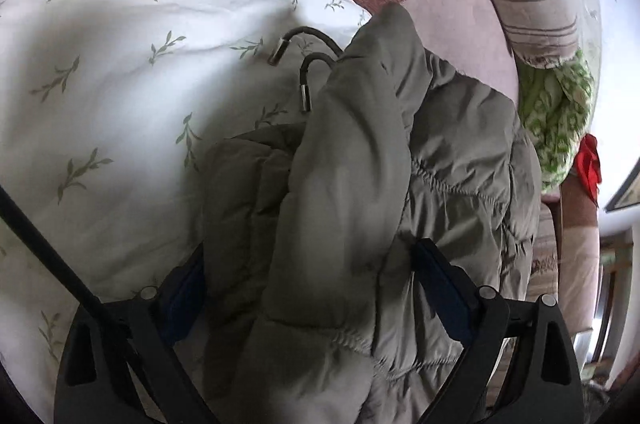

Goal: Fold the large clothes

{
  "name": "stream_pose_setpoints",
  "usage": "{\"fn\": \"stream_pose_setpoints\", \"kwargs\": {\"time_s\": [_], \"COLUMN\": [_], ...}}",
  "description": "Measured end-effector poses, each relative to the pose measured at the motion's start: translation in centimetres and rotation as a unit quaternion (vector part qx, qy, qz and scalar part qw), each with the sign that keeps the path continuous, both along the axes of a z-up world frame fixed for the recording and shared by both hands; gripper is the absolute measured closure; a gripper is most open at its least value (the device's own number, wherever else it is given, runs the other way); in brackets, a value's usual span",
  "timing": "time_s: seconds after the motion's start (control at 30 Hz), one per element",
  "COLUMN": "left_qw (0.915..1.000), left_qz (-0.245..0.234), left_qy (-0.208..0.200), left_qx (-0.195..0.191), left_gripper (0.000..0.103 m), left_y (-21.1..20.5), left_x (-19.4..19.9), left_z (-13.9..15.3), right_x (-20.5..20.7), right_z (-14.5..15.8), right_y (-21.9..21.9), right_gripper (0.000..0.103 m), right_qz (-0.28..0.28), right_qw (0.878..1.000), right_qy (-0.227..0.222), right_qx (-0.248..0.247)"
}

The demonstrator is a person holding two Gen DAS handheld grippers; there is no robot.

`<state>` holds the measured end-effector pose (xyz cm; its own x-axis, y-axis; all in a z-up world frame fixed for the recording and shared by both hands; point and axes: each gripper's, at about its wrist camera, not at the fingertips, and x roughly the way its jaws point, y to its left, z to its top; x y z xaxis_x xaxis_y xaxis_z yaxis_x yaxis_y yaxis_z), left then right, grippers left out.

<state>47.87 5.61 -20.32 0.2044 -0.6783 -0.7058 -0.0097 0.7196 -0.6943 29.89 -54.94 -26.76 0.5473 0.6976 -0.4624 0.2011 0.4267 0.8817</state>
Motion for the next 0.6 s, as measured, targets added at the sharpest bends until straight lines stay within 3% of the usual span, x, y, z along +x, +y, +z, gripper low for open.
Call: {"fn": "stream_pose_setpoints", "kwargs": {"time_s": [0.13, 0.2, 0.27, 0.4, 0.53, 0.6], "left_qw": [0.9999, 0.9999, 0.9999, 0.9997, 0.9995, 0.9988], "left_qz": [-0.007, 0.0, 0.006, 0.025, 0.025, 0.026], "left_qy": [-0.01, -0.005, -0.012, -0.009, -0.017, -0.042], "left_qx": [-0.002, -0.011, 0.001, 0.0, 0.008, 0.004], "left_gripper": [0.046, 0.071, 0.079, 0.085, 0.085, 0.085], "left_y": [-0.5, -0.2, -0.1, 0.4, 1.7, 2.9], "left_x": [-0.8, -0.8, -1.4, -2.9, -7.7, -11.4], "left_z": [1.2, 1.7, 2.8, 5.1, 7.6, 8.8], "right_x": [-0.6, 0.0, -0.6, -2.9, -8.1, -11.1], "right_z": [0.9, 1.9, 2.9, 4.8, 7.8, 8.8], "right_y": [-0.2, 0.7, 0.8, 0.7, 2.7, 3.8], "right_gripper": [0.059, 0.066, 0.07, 0.077, 0.078, 0.078], "right_qz": [0.0, -0.002, -0.012, -0.037, -0.042, -0.044], "right_qw": [1.0, 1.0, 0.999, 0.999, 0.997, 0.996], "right_qy": [-0.007, -0.009, -0.011, -0.02, -0.031, -0.043], "right_qx": [-0.004, -0.02, -0.028, -0.026, -0.051, -0.065]}}
